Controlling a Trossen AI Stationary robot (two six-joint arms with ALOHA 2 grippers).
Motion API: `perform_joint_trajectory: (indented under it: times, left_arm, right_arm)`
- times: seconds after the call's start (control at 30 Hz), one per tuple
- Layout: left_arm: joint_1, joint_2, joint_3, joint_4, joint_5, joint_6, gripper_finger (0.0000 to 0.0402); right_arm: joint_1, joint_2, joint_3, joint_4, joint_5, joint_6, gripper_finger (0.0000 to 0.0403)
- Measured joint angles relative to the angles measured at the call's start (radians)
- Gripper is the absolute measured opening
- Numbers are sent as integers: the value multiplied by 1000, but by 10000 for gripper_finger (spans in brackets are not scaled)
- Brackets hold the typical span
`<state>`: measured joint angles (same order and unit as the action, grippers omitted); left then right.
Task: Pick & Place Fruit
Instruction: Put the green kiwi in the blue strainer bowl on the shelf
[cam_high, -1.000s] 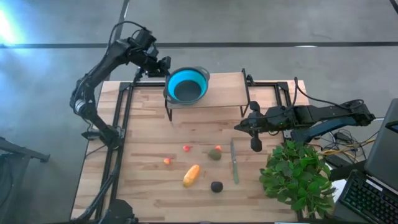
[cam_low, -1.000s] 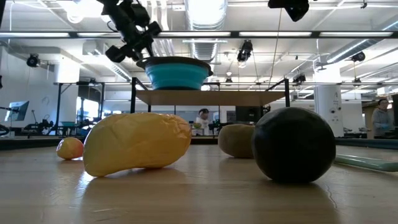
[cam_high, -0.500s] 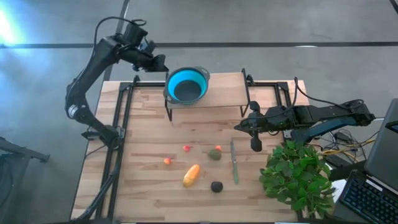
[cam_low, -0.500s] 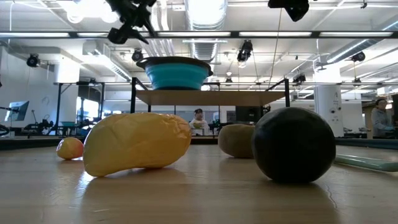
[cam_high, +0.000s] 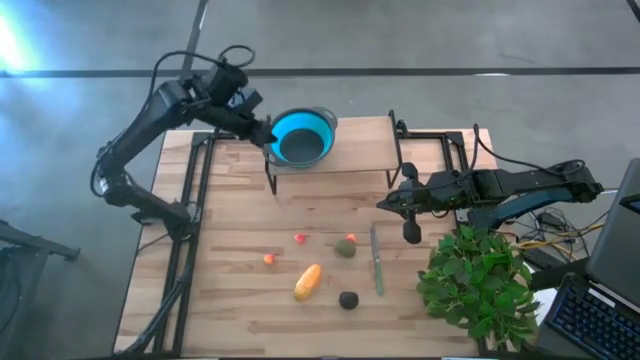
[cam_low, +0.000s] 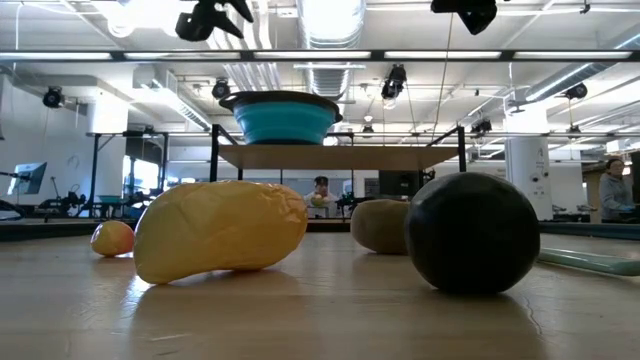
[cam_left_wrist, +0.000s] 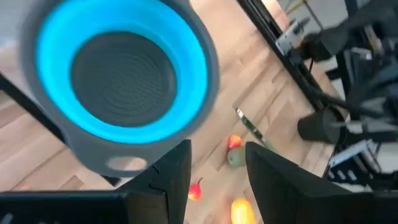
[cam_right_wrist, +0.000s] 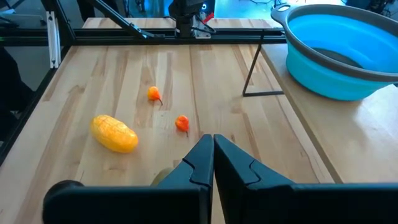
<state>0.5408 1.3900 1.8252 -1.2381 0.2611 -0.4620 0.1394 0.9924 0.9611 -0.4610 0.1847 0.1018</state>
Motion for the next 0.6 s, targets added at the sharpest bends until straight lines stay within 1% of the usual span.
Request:
perform_joint_trajectory:
  times: [0.33,0.43,0.6]
  left_arm:
    - [-254,-2,-21,-7,-141,-70,156]
    - [-343,-4,-58,-9,-197,-57,156]
    - [-482,-7,-136,2,-297,-76,156]
  right_arm:
    - [6,0,0,0,-3,3,8]
    - [25,0,0,0,-3,6,8]
    - [56,2,0,2,-2,88,8]
